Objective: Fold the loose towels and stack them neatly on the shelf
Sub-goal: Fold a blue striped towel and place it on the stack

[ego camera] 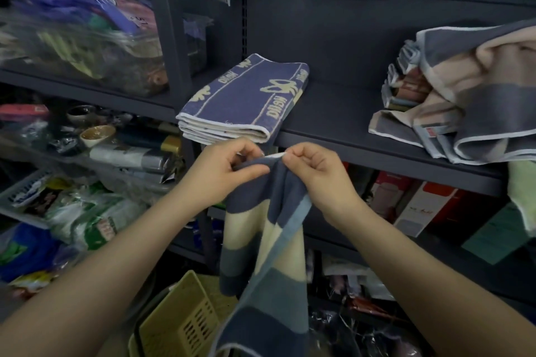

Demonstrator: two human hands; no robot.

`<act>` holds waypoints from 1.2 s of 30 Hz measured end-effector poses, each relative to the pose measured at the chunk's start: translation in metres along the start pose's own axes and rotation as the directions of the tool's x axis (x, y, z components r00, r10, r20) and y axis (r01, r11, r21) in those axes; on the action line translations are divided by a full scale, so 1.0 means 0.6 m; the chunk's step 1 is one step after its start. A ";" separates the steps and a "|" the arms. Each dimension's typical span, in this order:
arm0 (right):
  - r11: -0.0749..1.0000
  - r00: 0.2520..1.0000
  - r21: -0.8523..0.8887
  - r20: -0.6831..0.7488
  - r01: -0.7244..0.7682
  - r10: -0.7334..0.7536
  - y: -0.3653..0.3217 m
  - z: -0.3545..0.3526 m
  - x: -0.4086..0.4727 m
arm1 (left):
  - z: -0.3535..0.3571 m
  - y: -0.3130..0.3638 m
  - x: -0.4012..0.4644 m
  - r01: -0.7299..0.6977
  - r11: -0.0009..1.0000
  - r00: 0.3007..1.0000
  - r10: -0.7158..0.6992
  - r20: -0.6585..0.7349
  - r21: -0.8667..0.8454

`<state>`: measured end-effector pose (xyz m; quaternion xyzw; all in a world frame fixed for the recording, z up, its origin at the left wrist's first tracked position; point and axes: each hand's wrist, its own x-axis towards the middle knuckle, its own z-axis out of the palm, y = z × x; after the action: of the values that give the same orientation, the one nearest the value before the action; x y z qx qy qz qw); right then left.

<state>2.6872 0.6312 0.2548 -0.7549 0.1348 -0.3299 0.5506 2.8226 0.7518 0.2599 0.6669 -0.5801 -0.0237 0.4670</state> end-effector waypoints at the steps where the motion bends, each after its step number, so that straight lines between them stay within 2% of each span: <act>1: 1.000 1.000 0.011 -0.022 -0.016 0.016 0.001 -0.001 0.000 | -0.001 -0.011 -0.005 0.006 0.996 1.000 -0.006 0.006 0.086; 3: 0.998 0.995 0.028 -0.083 -0.054 0.056 0.004 -0.005 0.000 | -0.005 -0.033 -0.015 0.031 0.978 0.999 -0.037 0.025 0.207; 4: 0.996 0.989 0.045 -0.123 -0.083 0.088 0.005 -0.009 0.001 | -0.006 -0.044 -0.019 0.066 0.974 0.997 -0.072 0.021 0.215; 5: 0.990 0.978 0.075 -0.162 -0.119 0.130 0.007 -0.014 0.002 | -0.009 -0.054 -0.023 0.117 0.976 0.992 -0.122 0.014 0.185; 7: 0.968 0.952 0.164 -0.210 -0.191 0.223 0.011 -0.025 0.004 | -0.015 -0.071 -0.033 0.282 0.958 0.959 -0.280 0.044 -0.053; 9: 0.948 0.936 0.220 -0.218 -0.229 0.276 0.015 -0.035 0.002 | -0.020 -0.077 -0.041 0.440 0.834 0.898 -0.395 0.195 -0.334; 11: 0.940 0.925 0.236 -0.232 -0.245 0.300 0.020 -0.042 -0.001 | -0.020 -0.081 -0.047 0.534 0.732 0.843 -0.427 0.326 -0.423; 13: 0.929 0.906 0.264 -0.265 -0.261 0.330 0.023 -0.043 0.000 | -0.013 -0.082 -0.048 0.583 0.649 0.812 -0.467 0.350 -0.488; 16: 0.932 0.886 0.250 -0.321 -0.261 0.334 0.021 -0.041 0.008 | 0.004 -0.084 -0.041 0.639 0.484 0.731 -0.623 0.278 -0.597; 18: 0.951 0.917 0.198 -0.280 -0.235 0.285 0.010 -0.035 0.009 | 0.015 -0.085 -0.032 0.623 0.374 0.671 -0.707 0.223 -0.687; 20: 0.964 0.956 0.165 -0.173 -0.208 0.236 -0.001 -0.027 0.002 | 0.022 -0.078 -0.022 0.580 0.315 0.651 -0.734 0.195 -0.751; 24: 0.960 0.972 0.160 0.089 -0.232 0.220 -0.012 0.001 -0.028 | 0.039 -0.038 -0.017 0.520 0.254 0.708 -0.663 0.244 -0.816; 26: 0.969 0.966 0.128 0.180 -0.210 0.185 -0.012 0.008 -0.035 | 0.048 -0.018 -0.022 0.504 0.254 0.737 -0.625 0.258 -0.826; 29: 0.974 0.928 0.121 0.344 -0.191 0.140 -0.008 0.008 -0.039 | 0.048 -0.005 -0.028 0.448 0.296 0.760 -0.623 0.185 -0.843; 31: 0.992 0.944 0.036 0.314 -0.121 0.104 -0.003 0.012 -0.039 | 0.043 -0.004 -0.032 0.406 0.314 0.765 -0.630 0.132 -0.858; 33: 0.996 0.977 -0.072 0.206 -0.042 0.056 0.001 0.019 -0.040 | 0.039 -0.003 -0.037 0.382 0.354 0.768 -0.635 0.081 -0.854; 36: 0.945 0.983 -0.292 0.147 0.150 -0.111 0.006 0.033 -0.043 | 0.040 -0.003 -0.047 0.372 0.486 0.772 -0.635 -0.028 -0.791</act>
<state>2.6811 0.6592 0.2389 -0.8570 0.0975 -0.2921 0.4133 2.8011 0.7600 0.2308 0.5492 -0.2083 -0.2901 0.7555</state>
